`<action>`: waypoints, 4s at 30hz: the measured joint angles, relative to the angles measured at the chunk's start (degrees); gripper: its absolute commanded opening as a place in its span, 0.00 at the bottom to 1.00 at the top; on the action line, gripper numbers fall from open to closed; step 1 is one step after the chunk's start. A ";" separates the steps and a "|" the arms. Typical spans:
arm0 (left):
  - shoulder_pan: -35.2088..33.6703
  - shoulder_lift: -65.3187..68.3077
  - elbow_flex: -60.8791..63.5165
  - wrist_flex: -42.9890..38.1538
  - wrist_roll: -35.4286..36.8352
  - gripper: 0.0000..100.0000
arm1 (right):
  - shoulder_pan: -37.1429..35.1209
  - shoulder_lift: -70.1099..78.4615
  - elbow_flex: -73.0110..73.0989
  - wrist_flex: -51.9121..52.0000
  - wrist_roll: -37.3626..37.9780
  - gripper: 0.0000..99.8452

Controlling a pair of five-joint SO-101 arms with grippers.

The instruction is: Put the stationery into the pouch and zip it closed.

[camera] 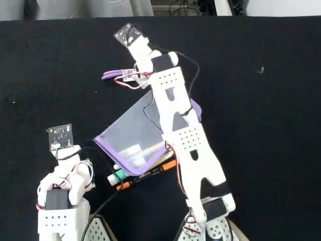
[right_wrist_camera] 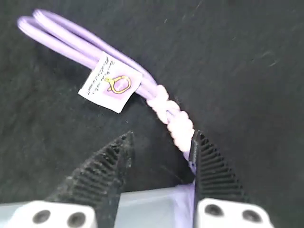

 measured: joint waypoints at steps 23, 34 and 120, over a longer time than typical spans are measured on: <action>0.00 0.00 0.00 0.00 0.00 0.03 | 2.02 7.65 -3.25 -2.64 0.00 0.11; 0.00 0.00 0.00 0.00 0.00 0.03 | 5.27 7.12 -3.34 2.99 9.05 0.01; 0.00 0.00 0.00 0.00 0.00 0.03 | -14.59 -37.27 -0.97 15.47 4.48 0.01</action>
